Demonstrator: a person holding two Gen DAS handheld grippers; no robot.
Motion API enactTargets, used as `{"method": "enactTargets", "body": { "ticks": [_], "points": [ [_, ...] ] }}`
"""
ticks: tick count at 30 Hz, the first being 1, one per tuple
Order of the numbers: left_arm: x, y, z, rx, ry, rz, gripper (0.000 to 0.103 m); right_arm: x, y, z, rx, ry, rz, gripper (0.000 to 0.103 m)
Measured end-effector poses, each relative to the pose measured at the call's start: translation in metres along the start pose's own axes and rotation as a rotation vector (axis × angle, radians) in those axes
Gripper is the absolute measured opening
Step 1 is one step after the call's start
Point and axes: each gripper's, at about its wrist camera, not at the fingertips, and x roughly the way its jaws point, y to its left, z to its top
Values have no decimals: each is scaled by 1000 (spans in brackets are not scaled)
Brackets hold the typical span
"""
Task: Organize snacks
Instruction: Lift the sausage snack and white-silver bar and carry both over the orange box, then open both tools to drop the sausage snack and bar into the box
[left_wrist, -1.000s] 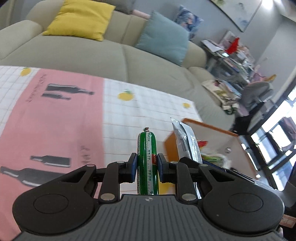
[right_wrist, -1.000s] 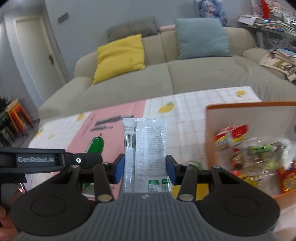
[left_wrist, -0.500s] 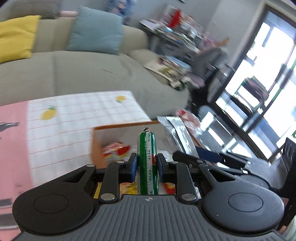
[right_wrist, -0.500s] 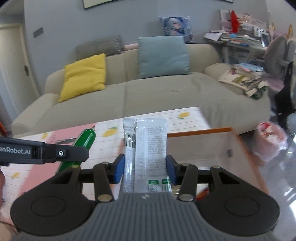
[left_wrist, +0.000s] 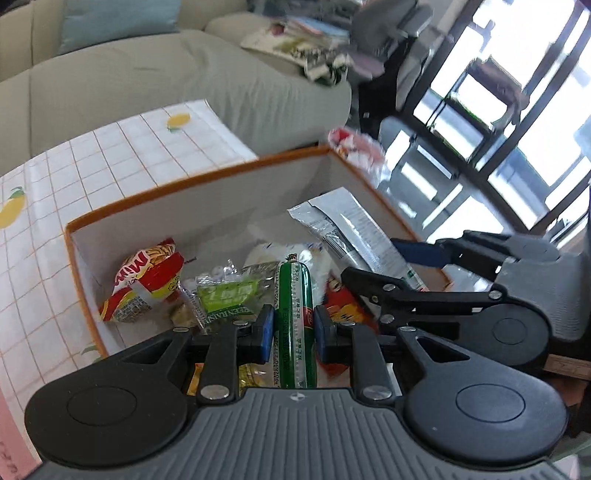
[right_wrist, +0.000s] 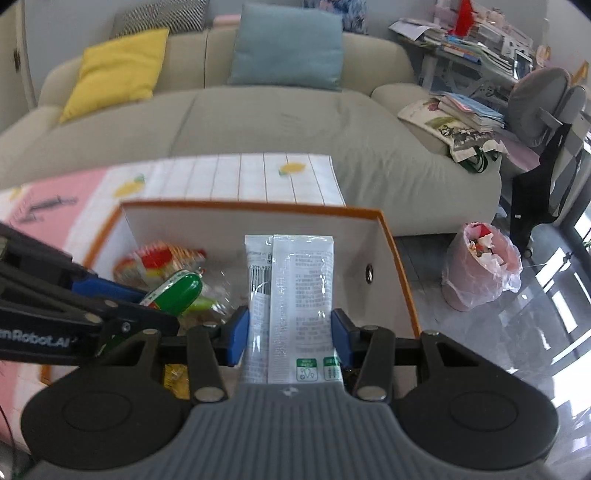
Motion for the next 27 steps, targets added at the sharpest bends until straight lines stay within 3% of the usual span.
{"method": "enactTargets", "body": {
  "ticks": [16,18,20,25,27],
  "points": [
    [57,16,1,2,137,22,28,56,0,-15,-132,141,-30,47],
    [60,17,1,-6,144,16,33,64,0,-18,-138,166,-37,47],
    [63,17,1,-6,158,29,54,70,0,-22,-147,185,-40,47],
    [71,19,0,1,225,105,69,72,2,-23,-168,202,-50,48],
    [68,19,1,-6,224,112,70,70,3,-21,-186,201,-63,49]
  ]
}}
